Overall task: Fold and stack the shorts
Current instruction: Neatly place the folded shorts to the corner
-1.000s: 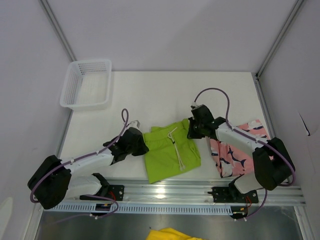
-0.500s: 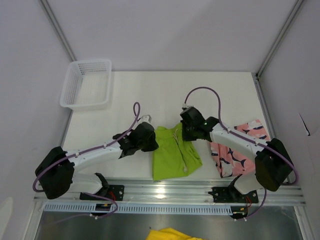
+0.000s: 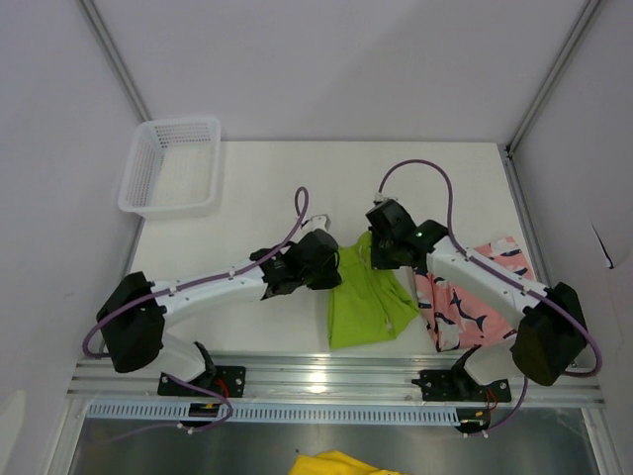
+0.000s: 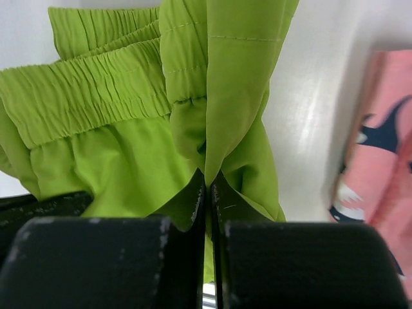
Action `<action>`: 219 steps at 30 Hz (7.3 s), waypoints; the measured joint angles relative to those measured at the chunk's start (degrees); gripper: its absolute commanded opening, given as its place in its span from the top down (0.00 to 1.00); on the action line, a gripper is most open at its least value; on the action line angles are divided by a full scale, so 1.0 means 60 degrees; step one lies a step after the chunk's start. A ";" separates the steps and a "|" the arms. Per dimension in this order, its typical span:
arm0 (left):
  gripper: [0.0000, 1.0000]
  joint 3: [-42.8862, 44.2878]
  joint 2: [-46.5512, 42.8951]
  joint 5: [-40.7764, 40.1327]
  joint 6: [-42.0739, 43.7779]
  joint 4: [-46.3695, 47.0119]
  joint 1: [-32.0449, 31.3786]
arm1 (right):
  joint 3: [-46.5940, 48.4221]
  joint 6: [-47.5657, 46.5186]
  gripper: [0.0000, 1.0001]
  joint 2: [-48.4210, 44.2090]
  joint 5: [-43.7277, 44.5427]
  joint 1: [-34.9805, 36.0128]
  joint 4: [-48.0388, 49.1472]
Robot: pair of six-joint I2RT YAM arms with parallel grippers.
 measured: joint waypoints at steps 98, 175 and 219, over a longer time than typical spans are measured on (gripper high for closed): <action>0.17 0.7144 0.7395 -0.1322 -0.0459 0.0306 -0.2659 | -0.1592 -0.0933 0.37 -0.3009 -0.2422 -1.1067 0.0080; 0.20 0.0616 -0.1177 -0.0627 0.2116 -0.0095 0.1938 | -0.2809 -0.1162 0.00 -0.5931 -0.4798 -0.7034 0.3483; 0.01 -0.6502 -1.0051 -0.3129 0.3508 0.0627 0.2164 | -0.8251 -0.2051 0.01 -0.6630 0.2102 0.2765 0.9340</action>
